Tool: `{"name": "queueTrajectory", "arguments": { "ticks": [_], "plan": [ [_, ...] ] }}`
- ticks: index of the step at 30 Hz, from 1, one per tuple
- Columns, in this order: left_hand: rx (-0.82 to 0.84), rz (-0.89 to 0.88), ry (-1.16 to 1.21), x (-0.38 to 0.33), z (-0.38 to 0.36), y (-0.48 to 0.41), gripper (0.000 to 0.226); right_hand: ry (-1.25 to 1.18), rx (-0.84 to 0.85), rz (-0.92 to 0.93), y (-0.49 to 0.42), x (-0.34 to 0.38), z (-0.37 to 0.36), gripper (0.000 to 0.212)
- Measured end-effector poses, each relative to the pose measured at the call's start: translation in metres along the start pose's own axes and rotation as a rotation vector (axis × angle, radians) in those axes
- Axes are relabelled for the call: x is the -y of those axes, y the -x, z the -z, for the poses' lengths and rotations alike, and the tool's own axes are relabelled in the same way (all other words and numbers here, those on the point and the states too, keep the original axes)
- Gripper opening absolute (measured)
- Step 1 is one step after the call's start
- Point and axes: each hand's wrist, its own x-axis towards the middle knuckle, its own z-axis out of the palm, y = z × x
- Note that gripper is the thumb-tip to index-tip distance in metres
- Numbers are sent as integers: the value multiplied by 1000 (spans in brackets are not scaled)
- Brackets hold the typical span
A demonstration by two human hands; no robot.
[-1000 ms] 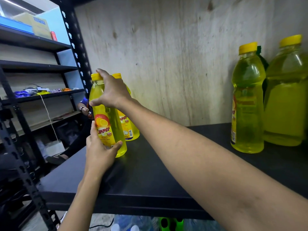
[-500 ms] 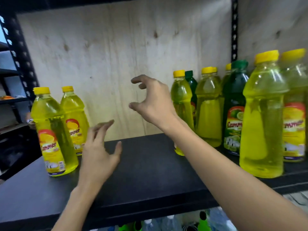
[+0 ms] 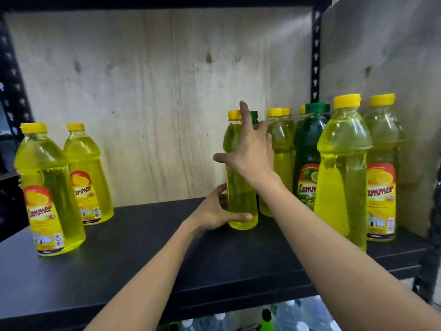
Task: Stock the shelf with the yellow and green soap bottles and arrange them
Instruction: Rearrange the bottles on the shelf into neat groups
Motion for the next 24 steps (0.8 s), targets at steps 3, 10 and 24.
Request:
{"name": "queueTrajectory", "arguments": {
  "ticks": [3,10,24],
  "plan": [
    [7,-1,38,5,-2,-5,99,-19,27,2,-5,-1,-2,121],
    [-19,-42,79,7,-2,-6,84,-39,-72,32,-9,-4,-4,108],
    [-197,-66,32,16,82,112,77,-303,-20,163,36,88,-16,103]
  ]
}}
